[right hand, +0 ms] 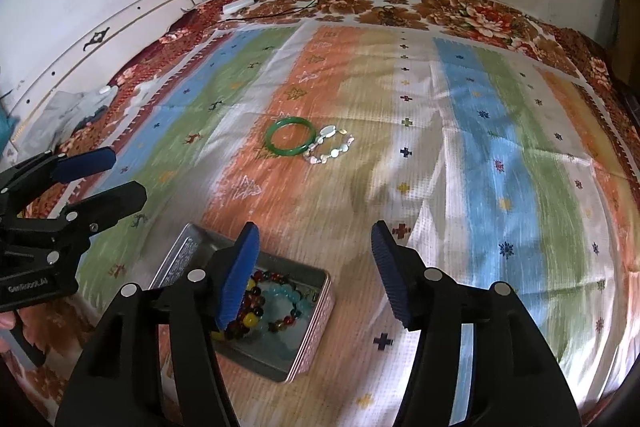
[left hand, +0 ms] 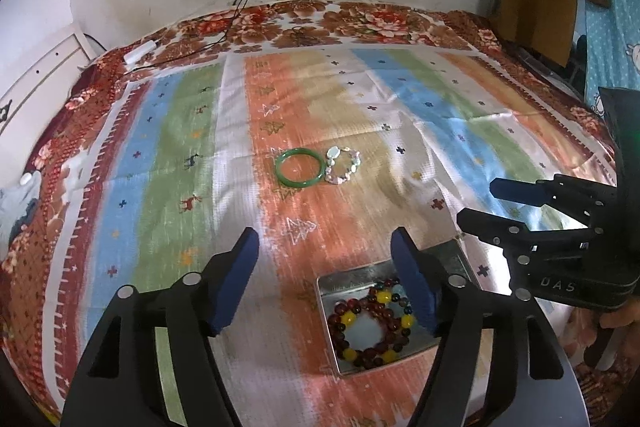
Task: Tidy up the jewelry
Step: 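Open both tools to drop the bracelets into the tin and withdraw, then move both tools toward the green bangle and white-pink bracelet, then close the left tool on the green bangle while the right tool grips the white-pink bracelet, then lift the green bangle and white-pink bracelet and carry them over the tin, then open both tools to drop the bangle and bracelet into the tin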
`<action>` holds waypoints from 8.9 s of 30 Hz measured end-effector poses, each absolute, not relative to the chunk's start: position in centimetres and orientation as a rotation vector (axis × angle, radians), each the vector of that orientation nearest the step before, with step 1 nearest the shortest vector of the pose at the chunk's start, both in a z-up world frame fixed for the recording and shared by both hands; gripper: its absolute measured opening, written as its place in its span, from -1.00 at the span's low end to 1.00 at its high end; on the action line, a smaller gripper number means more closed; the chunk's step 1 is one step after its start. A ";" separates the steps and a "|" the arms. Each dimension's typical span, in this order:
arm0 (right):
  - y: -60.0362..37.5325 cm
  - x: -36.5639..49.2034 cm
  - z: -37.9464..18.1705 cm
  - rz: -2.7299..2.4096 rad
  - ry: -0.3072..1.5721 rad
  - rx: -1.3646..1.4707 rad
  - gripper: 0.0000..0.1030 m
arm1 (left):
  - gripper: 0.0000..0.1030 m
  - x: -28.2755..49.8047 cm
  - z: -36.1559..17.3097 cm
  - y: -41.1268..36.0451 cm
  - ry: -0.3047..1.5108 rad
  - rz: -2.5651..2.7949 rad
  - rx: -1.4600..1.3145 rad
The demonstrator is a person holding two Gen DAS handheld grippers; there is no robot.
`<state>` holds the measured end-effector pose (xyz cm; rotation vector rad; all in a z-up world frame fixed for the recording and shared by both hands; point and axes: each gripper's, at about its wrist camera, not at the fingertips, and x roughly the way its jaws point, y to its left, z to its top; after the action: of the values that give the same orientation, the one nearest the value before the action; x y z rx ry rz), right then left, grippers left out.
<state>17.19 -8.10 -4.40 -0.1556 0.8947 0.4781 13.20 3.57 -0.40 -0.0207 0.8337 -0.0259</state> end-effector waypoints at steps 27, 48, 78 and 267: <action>-7.5 24.0 -5.8 0.409 0.902 -0.125 0.59 | 0.89 19.3 -1.9 5.6 0.818 0.116 0.017; -6.2 28.8 -8.5 0.414 0.974 -0.098 0.59 | 0.89 24.8 -5.0 8.0 0.894 0.148 -0.037; -4.2 35.4 -14.5 0.343 1.120 -0.092 0.59 | 0.88 31.2 -11.2 9.9 1.032 0.162 -0.046; -12.8 7.5 -2.5 0.537 0.760 -0.134 0.78 | 0.89 4.0 -0.9 1.7 0.776 -0.054 -0.061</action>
<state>7.52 -12.79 -2.53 -0.1339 0.7598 0.5366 4.04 1.73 -0.89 -0.0606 0.7757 -0.0542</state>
